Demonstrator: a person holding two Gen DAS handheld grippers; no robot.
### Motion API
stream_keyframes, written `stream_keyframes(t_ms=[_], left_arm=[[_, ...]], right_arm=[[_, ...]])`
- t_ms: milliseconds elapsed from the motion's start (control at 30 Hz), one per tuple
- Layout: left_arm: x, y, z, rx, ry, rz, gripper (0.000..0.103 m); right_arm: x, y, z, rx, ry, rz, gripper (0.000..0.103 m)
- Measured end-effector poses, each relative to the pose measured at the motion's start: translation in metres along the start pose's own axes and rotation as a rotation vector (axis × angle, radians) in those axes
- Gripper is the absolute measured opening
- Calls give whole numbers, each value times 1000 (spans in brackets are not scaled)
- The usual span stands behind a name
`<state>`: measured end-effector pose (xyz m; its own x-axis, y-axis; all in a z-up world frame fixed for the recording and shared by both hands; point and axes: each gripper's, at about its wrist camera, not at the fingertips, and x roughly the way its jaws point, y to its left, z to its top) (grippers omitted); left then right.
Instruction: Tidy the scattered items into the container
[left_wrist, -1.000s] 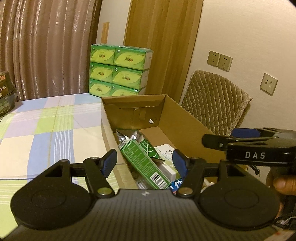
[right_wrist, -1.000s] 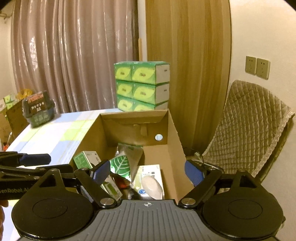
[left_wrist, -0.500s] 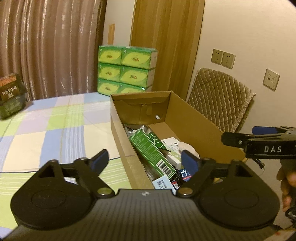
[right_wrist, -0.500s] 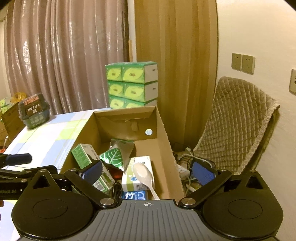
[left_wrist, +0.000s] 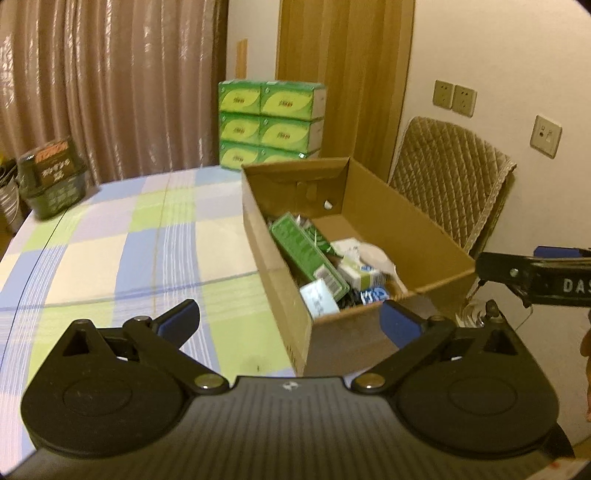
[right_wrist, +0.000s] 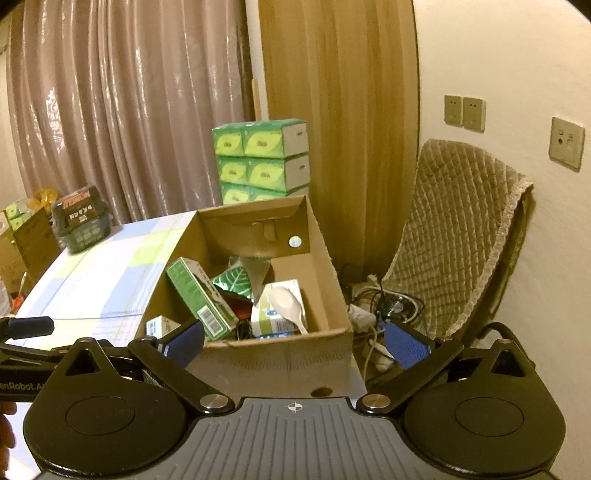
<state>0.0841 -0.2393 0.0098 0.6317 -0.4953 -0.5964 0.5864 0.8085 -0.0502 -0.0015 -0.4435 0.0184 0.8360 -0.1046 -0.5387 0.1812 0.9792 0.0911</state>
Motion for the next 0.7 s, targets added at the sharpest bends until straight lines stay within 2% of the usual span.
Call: stream_keyframes(t_ms=[300,467,700], left_arm=[[-23,-15,-5,-24,47,18,102],[-36,-20,-4,-54,46,6,102],[-49,-27,-1,-54,35,28,102]], right_arm=[[-25,-1,-6,-7,1,9,101],[-35,1,-4,-18,-8,24,101],[-48,2,-2,-33,-24,33,101]])
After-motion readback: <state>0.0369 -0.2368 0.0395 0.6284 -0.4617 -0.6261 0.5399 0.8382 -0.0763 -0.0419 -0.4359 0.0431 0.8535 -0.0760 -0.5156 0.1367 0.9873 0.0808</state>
